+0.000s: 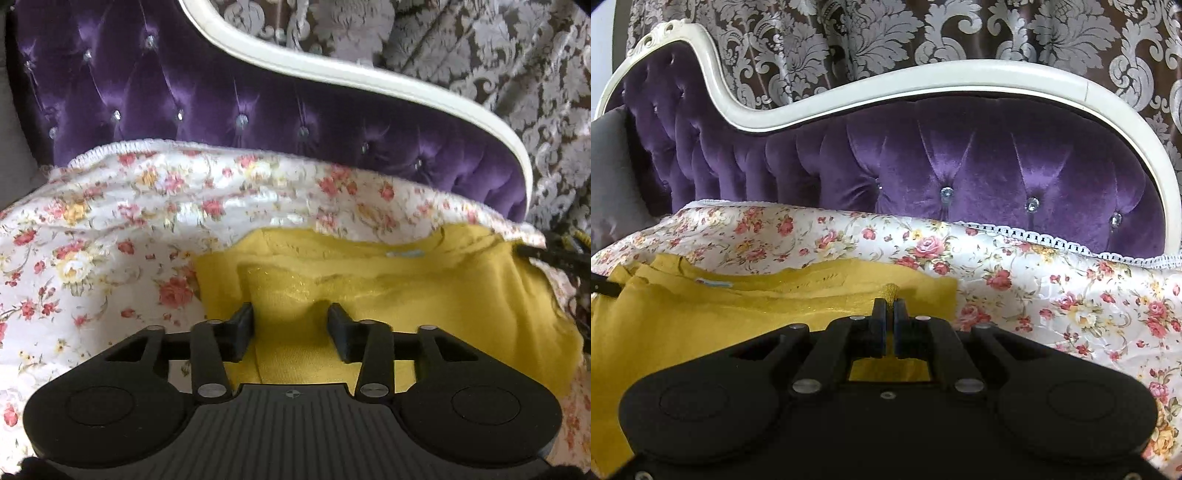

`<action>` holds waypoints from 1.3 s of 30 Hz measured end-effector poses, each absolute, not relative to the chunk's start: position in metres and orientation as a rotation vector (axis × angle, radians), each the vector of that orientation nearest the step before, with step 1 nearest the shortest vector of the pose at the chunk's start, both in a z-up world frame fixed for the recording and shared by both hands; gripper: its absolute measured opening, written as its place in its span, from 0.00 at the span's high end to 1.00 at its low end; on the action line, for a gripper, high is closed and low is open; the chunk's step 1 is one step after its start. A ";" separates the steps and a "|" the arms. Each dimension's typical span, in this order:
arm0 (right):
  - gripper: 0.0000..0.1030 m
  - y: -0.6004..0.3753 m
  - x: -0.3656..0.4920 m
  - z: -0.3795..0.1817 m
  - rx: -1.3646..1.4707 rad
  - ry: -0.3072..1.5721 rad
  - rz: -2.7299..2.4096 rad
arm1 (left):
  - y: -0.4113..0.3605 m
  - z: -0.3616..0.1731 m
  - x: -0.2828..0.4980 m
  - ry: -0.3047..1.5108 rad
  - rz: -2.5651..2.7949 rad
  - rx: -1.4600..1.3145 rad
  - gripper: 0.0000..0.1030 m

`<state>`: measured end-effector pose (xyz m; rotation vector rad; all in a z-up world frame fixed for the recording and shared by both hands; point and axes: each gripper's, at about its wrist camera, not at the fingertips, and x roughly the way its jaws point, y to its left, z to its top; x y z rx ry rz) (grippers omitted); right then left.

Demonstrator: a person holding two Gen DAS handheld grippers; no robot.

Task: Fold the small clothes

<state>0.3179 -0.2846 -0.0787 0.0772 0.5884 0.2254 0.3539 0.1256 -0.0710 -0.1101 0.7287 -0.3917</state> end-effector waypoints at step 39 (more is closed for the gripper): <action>0.46 -0.312 0.219 -0.078 0.305 0.720 0.273 | 0.096 -0.049 0.253 0.760 -0.383 -0.020 0.30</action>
